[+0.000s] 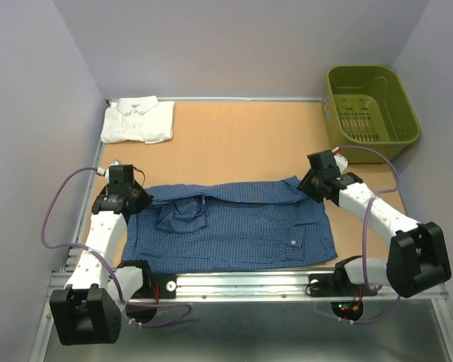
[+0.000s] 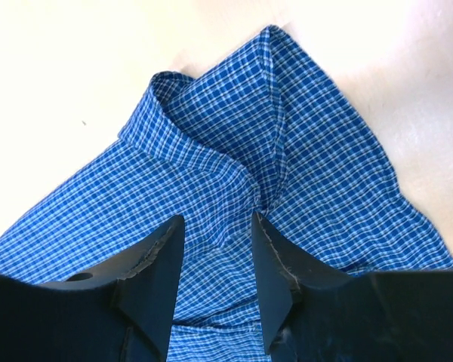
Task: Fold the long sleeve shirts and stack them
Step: Fold the shirt
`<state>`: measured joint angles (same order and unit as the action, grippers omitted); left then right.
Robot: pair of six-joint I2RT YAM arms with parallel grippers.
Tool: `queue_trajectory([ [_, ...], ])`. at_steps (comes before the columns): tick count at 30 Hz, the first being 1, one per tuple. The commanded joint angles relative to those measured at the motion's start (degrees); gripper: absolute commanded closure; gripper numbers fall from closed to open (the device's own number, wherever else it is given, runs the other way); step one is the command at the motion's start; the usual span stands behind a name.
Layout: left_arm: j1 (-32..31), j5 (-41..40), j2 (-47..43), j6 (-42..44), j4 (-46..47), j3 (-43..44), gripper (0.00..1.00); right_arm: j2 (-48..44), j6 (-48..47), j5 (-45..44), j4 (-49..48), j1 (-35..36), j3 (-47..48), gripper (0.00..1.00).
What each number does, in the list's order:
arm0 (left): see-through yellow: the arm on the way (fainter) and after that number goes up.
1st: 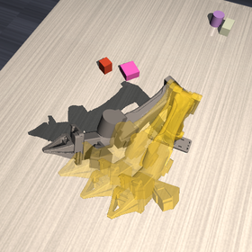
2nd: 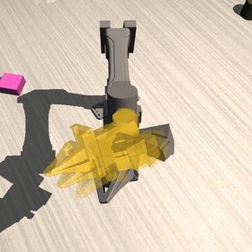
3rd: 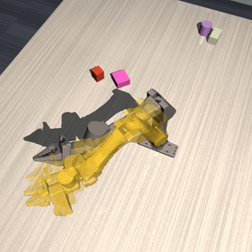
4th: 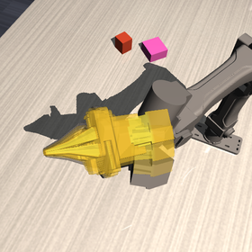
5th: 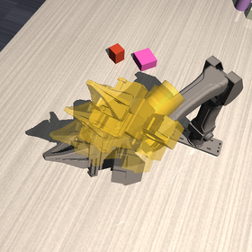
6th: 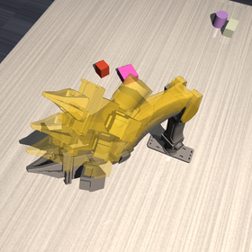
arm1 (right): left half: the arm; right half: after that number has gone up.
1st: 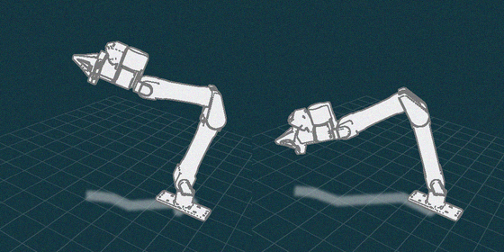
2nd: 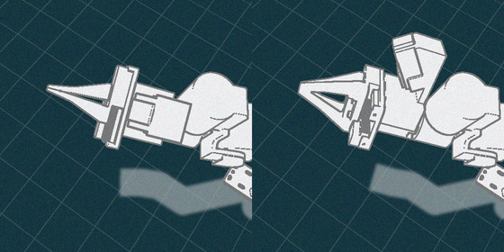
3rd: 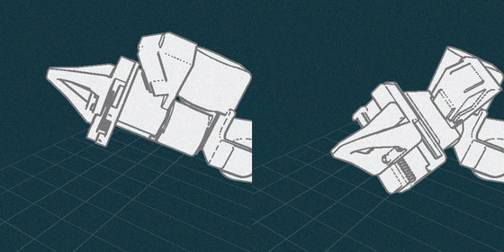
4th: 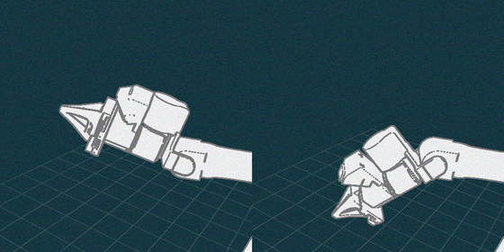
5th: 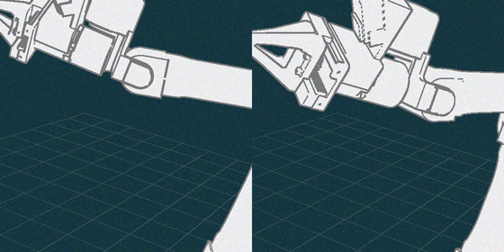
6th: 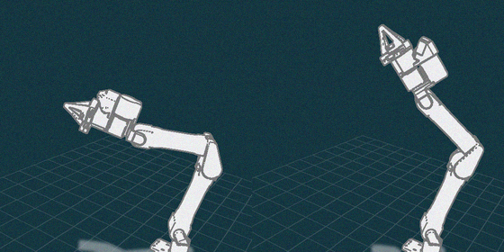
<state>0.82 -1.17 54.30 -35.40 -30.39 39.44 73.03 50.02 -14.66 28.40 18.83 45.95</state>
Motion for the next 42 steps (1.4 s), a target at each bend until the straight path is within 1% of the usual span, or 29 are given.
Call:
queue_trajectory([
  [1, 0.24, -3.14, -1.04, 0.59, -0.72, 2.13, 0.75, 2.36, -3.43, -3.36, -1.33, -0.02, 4.14, 0.53],
  [5, 0.32, -2.35, -0.25, 0.77, 0.68, 1.08, 0.75, 7.81, -12.81, -2.92, -1.42, -0.02, 9.23, 0.53],
  [7, 0.32, -2.26, -0.08, 0.86, 1.03, 0.73, 0.75, 9.05, -15.46, -3.36, -1.77, -0.02, 10.12, 0.53],
  [8, 0.24, -2.26, 0.19, 0.77, 1.21, 0.55, 0.75, 9.92, -16.87, -3.01, -2.29, -0.11, 10.38, 0.51],
  [10, 0.32, -2.43, 0.36, 0.86, 1.91, 0.20, 0.75, 10.98, -20.22, -1.61, -3.70, -0.20, 11.17, 0.51],
  [14, 0.32, -1.82, 1.07, 0.86, 2.62, -0.42, 0.75, 14.15, -21.72, 1.38, -5.28, -0.81, 12.67, 0.51],
  [18, 0.24, -1.73, 1.59, 0.86, 3.32, -0.59, 0.75, 17.05, -20.23, 3.75, -7.56, -0.99, 13.37, 0.51],
  [25, 0.32, -1.99, 2.38, 0.94, 4.55, -1.30, 0.76, 20.48, -19.87, 5.34, -9.68, -2.39, 14.34, 0.52],
  [27, 0.32, -2.26, 2.65, 0.94, 4.73, -1.30, 0.77, 20.74, -19.79, 5.60, -10.21, -2.74, 14.25, 0.54],
  [31, 0.32, -2.78, 3.52, 1.03, 5.43, -1.47, 0.78, 20.13, -20.22, 4.72, -10.74, -3.10, 13.99, 0.67],
  [32, 0.32, -2.96, 3.70, 1.03, 5.52, -1.56, 0.78, 20.04, -20.40, 4.64, -10.91, -3.18, 13.99, 0.74],
  [34, 0.32, -3.14, 4.14, 1.12, 5.78, -1.65, 0.78, 20.13, -21.01, 5.42, -11.09, -3.36, 14.08, 0.82],
  [35, 0.32, -3.22, 4.23, 1.12, 5.96, -1.73, 0.79, 20.22, -21.19, 5.77, -11.09, -3.27, 14.08, 0.88],
  [40, 0.32, -3.40, 4.67, 1.21, 6.14, -1.74, 0.79, 19.87, -21.81, 6.66, -11.79, -3.27, 13.46, 0.99],
  [42, 0.32, -3.66, 4.76, 1.12, 6.05, -1.65, 0.80, 19.34, -21.98, 5.26, -11.79, -3.62, 13.28, 0.99],
])
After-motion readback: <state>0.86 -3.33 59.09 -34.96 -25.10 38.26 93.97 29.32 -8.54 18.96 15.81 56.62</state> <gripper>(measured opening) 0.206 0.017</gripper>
